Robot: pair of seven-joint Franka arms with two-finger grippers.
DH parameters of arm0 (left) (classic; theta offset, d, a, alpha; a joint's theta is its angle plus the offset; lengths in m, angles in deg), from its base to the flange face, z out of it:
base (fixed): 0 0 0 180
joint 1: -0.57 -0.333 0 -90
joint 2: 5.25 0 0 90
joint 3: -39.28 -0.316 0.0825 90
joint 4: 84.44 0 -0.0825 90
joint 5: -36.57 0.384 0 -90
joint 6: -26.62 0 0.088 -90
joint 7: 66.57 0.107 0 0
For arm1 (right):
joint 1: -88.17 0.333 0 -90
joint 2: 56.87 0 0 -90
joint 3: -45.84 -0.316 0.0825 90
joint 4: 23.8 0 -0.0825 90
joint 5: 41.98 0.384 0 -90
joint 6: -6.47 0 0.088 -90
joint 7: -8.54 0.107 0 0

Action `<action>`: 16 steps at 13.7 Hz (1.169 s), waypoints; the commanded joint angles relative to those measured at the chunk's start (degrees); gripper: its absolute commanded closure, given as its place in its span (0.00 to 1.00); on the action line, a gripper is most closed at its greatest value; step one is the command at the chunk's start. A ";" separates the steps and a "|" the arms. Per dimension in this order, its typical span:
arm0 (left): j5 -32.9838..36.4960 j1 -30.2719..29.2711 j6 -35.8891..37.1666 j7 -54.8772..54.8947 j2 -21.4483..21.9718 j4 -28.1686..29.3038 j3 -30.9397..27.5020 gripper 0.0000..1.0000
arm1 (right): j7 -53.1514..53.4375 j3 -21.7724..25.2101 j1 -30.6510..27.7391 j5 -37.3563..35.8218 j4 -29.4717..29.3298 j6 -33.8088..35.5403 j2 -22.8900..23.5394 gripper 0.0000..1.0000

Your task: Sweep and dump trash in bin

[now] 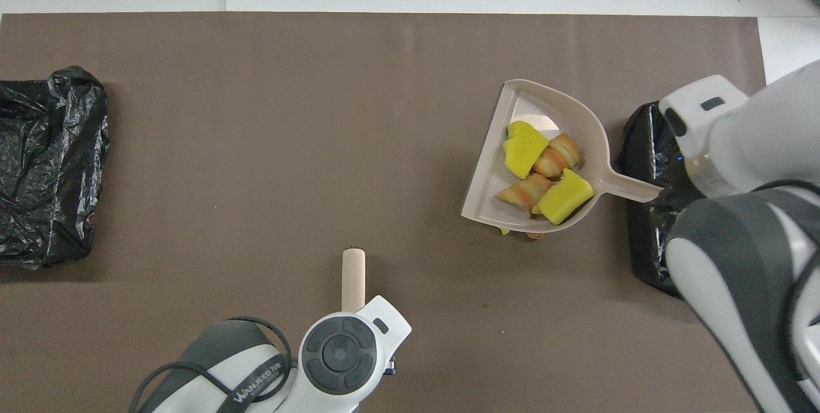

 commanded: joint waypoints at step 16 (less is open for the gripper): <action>-6.55 8.80 -10.57 -2.74 -0.88 6.64 -0.84 0.67 | -29.99 0.61 -29.64 -22.93 -0.80 -16.12 6.49 1.00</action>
